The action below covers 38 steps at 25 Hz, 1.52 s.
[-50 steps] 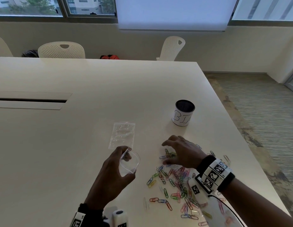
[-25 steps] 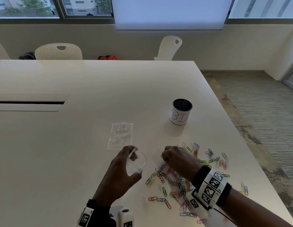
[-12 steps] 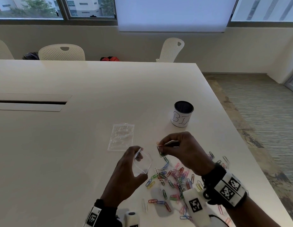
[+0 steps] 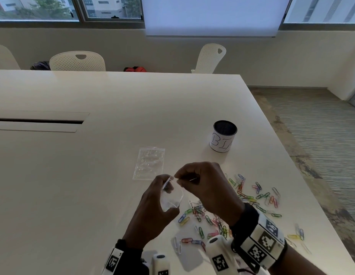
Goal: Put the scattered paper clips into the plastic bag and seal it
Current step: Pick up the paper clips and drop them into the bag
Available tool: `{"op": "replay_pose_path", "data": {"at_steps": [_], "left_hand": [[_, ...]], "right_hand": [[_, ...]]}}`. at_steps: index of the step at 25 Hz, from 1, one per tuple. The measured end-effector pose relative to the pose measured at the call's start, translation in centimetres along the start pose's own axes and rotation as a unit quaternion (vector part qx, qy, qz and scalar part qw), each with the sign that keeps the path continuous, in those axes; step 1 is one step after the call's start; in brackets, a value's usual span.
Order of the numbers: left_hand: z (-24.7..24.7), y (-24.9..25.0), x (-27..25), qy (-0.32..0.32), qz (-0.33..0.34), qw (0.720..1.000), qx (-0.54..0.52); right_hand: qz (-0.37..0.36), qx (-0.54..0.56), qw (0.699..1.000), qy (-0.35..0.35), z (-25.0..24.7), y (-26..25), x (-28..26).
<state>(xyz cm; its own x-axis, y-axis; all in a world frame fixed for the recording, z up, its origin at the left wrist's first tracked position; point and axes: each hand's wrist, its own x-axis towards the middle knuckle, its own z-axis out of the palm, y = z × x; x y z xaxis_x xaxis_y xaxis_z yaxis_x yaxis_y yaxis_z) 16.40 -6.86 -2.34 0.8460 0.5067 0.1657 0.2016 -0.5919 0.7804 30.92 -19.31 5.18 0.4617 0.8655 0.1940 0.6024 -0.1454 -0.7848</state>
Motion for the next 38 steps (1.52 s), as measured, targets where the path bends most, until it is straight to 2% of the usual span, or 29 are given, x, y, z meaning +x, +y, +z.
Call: {"op": "replay_pose_path", "data": {"at_steps": [2,4,6,10,15,17,28,35,38], "left_hand": [[-0.1,-0.2,-0.1,0.005,0.004,1.0,-0.001],[-0.4,-0.4,-0.3,0.011,0.0,1.0,-0.004],[-0.9,-0.5,-0.5,0.022,-0.005,1.0,-0.01],[-1.7,-0.7,-0.8,0.045,-0.024,0.998,-0.031],[-1.7,-0.7,-1.1,0.036,-0.036,0.998,-0.035],[-1.6,-0.6,-1.2,0.037,-0.034,0.998,-0.036],[-1.7,-0.5,-1.1,0.034,-0.02,0.999,-0.027],[-1.1,-0.5,-0.5,0.024,-0.01,0.999,-0.021],[-1.3,-0.6,-0.5,0.024,-0.013,0.999,-0.028]], "right_hand": [[-0.005,-0.019,1.0,0.02,-0.6,0.6,0.0],[-0.006,-0.039,0.999,0.005,-1.1,1.7,-0.4],[-0.017,-0.07,0.994,-0.084,-1.0,2.7,-1.3],[-0.039,-0.109,0.957,-0.266,1.1,3.7,-3.4],[-0.161,-0.178,0.9,-0.365,4.5,4.4,-4.6],[-0.178,-0.194,0.89,-0.371,4.6,5.2,-4.5],[-0.105,-0.252,0.928,-0.253,-0.5,9.0,-1.7],[-0.16,-0.229,0.907,-0.314,2.2,8.2,-1.5],[-0.158,-0.261,0.908,-0.288,1.1,8.7,-1.0]]}}
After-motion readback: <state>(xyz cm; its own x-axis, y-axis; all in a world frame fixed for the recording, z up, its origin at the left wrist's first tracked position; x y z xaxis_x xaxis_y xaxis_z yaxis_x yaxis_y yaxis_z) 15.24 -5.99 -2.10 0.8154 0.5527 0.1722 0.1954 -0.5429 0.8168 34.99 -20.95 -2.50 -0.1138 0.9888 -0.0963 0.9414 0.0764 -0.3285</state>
